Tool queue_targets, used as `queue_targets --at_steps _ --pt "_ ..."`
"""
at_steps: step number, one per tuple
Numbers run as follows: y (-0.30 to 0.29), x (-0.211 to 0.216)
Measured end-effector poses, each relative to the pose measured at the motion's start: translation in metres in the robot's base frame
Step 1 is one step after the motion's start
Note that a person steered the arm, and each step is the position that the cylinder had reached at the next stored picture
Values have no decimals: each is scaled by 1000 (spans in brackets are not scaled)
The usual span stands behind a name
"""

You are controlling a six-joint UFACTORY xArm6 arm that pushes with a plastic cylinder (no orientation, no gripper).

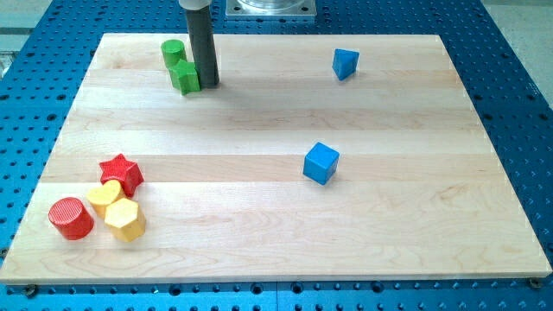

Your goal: Move the triangle to the right of the green blocks

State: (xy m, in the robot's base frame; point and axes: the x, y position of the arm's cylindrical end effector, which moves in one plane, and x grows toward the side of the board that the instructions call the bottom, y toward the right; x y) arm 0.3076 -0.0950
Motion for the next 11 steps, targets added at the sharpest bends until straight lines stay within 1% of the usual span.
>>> queue_targets --at_steps 1,2,3,4,5,7,8,9,10,11 --pt "83 16" --pt "191 38" --pt "288 11" --pt "251 -34" --pt "146 -23" --pt "0 -15" --pt "20 -10" --pt "140 12" --pt "241 67" --pt "277 170"
